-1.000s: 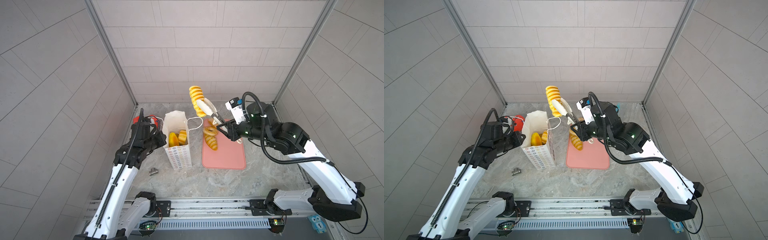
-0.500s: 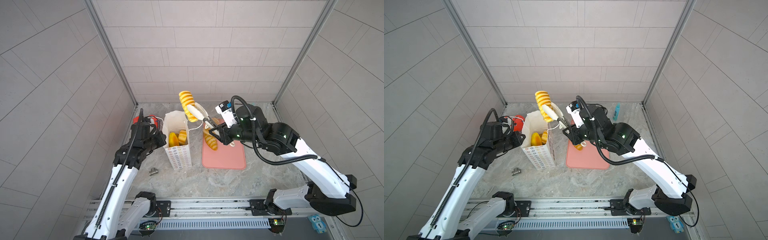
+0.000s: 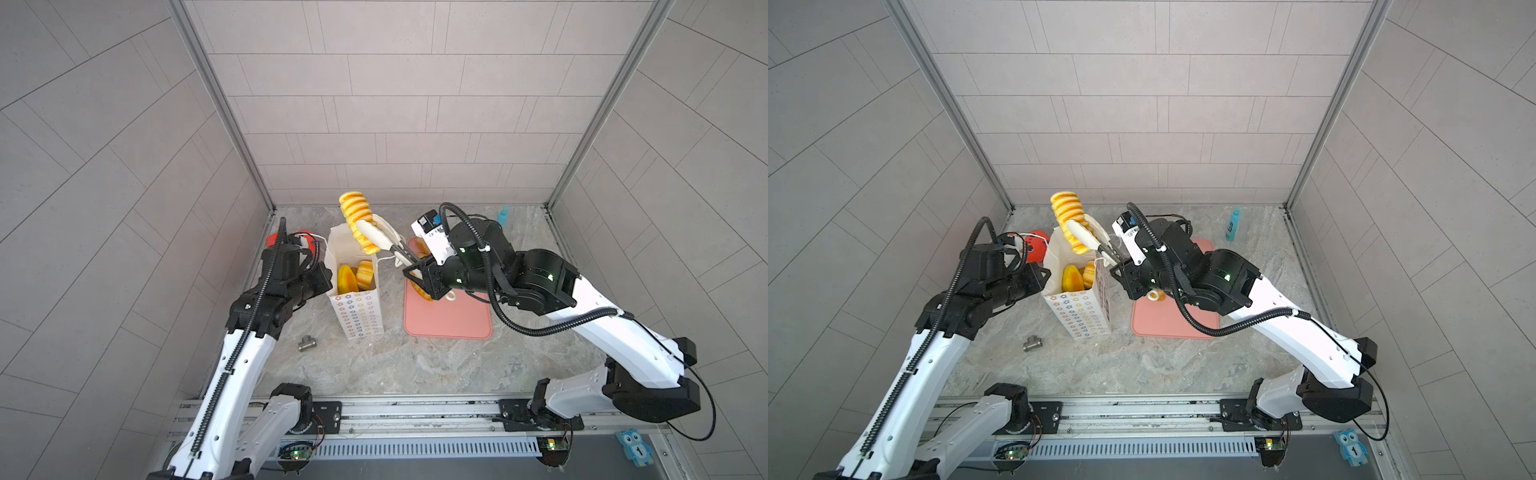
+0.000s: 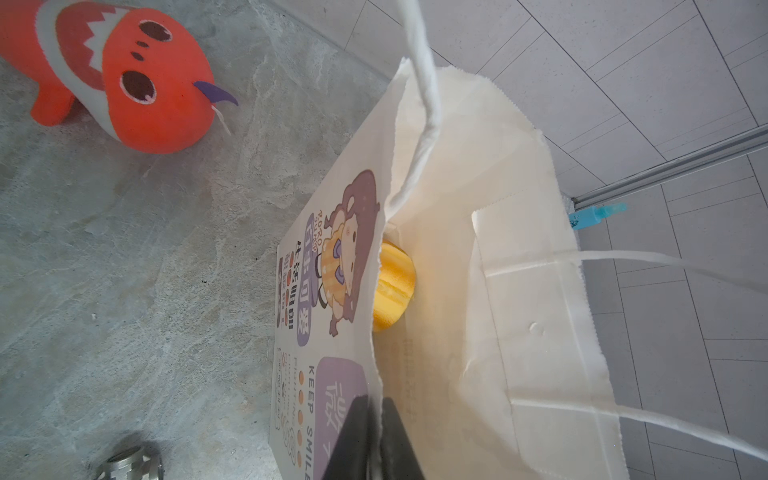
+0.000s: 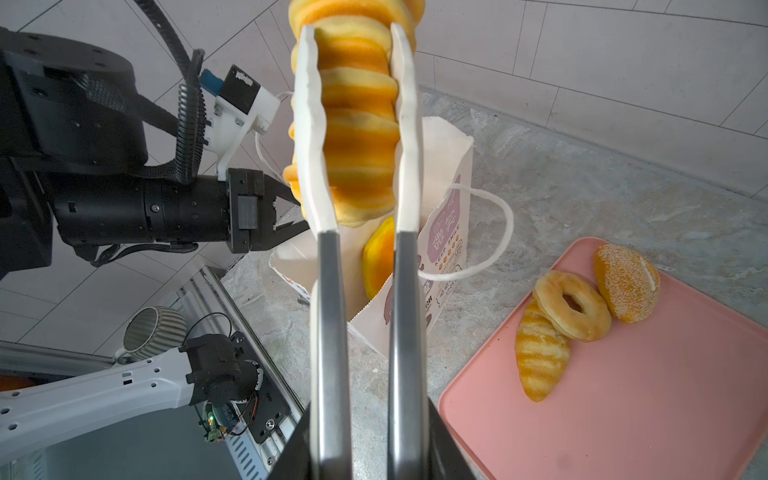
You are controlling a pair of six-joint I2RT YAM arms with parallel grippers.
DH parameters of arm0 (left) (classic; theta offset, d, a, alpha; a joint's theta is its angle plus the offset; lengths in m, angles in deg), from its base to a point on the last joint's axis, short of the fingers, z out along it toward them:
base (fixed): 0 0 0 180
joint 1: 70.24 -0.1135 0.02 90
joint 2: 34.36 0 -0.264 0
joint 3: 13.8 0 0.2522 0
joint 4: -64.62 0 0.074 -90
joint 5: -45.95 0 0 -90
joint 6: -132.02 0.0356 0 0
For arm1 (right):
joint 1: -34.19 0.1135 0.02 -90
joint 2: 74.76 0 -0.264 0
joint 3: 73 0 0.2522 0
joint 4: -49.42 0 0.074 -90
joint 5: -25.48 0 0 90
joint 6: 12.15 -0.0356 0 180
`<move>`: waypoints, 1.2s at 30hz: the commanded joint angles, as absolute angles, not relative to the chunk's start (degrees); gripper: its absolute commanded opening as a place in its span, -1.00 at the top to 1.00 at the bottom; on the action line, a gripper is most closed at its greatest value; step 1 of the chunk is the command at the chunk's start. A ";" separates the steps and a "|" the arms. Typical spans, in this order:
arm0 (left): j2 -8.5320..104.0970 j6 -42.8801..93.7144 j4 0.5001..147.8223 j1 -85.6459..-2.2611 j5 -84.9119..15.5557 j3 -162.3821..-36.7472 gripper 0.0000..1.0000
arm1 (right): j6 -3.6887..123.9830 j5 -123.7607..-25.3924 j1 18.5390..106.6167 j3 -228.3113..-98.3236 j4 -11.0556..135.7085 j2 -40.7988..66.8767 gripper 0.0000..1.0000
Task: Place the fake bread into the paper bag
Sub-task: 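Carry the spiral roll over the paper bag opening with the right gripper, then lower the spiral roll into the bag and open the tongs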
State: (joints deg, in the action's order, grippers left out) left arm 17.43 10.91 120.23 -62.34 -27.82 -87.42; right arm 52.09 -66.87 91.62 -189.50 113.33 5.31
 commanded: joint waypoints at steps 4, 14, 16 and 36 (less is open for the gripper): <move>16.28 10.82 120.04 -62.20 -28.58 -87.60 0.75 | 52.01 -64.02 92.90 -191.09 111.15 6.28 0.35; 16.09 10.82 120.13 -62.20 -28.81 -87.42 0.75 | 51.74 -61.78 94.62 -192.19 113.01 8.88 0.35; 16.11 10.76 120.09 -62.17 -28.80 -87.42 0.75 | 51.74 -61.29 94.99 -192.14 113.19 9.23 0.35; 15.85 10.78 120.12 -62.24 -28.89 -87.14 0.75 | 52.00 -57.69 96.64 -191.18 115.04 12.51 0.31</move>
